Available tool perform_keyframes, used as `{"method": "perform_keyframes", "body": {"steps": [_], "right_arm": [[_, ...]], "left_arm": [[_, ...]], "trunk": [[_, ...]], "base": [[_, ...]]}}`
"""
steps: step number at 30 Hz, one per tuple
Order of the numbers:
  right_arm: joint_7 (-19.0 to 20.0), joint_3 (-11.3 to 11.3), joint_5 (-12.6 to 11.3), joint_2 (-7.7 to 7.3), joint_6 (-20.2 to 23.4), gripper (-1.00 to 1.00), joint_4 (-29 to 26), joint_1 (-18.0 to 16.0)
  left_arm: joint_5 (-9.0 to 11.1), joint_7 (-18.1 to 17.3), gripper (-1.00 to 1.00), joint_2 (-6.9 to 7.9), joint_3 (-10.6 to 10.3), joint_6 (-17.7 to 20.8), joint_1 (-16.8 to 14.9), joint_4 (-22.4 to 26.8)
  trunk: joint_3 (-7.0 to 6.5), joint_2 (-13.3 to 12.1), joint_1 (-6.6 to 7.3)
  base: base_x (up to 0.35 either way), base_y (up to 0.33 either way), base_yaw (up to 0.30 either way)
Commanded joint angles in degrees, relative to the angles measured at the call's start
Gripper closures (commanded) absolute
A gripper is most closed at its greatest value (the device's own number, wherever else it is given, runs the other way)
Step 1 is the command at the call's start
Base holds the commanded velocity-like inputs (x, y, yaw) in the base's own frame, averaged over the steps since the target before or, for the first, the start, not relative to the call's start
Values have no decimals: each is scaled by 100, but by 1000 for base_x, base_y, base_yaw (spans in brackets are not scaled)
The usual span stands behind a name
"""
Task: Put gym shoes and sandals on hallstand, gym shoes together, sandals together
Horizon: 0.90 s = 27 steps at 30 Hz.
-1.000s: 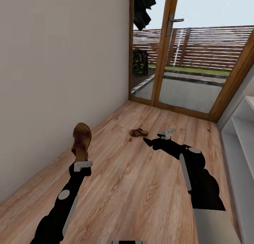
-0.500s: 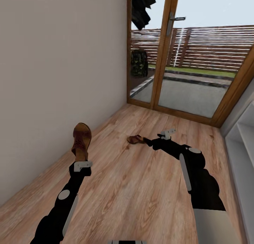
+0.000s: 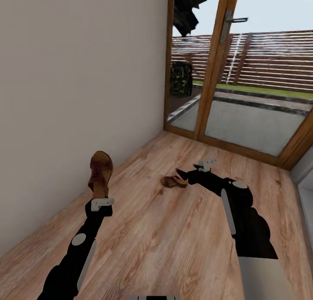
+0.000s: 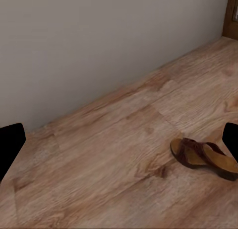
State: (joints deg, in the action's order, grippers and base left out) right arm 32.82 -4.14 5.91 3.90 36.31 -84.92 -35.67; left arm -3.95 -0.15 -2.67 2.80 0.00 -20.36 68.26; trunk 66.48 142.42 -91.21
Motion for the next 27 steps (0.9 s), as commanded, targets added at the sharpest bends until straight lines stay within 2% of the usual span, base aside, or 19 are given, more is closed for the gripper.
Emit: {"method": "perform_keyframes", "body": {"steps": [1, 16, 18, 21, 22, 24, 27], "right_arm": [[58, -17, 60, 5, 16, -100, -9, -4], [58, -17, 60, 5, 16, -100, -16, -3], [58, -17, 60, 6, 16, -100, -16, -4], [58, -17, 60, 6, 16, -100, -16, -3], [58, -17, 60, 6, 16, -100, -16, -2], [58, -17, 60, 4, 16, -100, -16, -2], [58, -17, 60, 4, 16, -100, -16, -3]], "left_arm": [[-62, -11, 100, -6, 10, 1, -3, 3], [-62, -16, 100, -6, 10, -10, -2, -13], [-58, -22, 100, -9, 10, -31, 71, -15], [-54, -15, 100, -11, 10, -303, 164, -18], [-53, 16, 100, -13, 10, -598, 215, -32], [-55, 45, 100, -14, 10, -917, 283, -100], [-50, 58, 100, -14, 10, -1039, 312, -139]], "trunk": [[5, 2, -2], [5, 2, -2], [5, 2, -2], [5, 2, -2], [5, 2, -2], [5, 2, -2], [5, 2, -2]], "base": [[294, -141, 273], [289, -147, 275], [275, -163, 205], [254, -164, 77], [240, -158, 28], [171, -92, 14], [55, -27, 4]]}}
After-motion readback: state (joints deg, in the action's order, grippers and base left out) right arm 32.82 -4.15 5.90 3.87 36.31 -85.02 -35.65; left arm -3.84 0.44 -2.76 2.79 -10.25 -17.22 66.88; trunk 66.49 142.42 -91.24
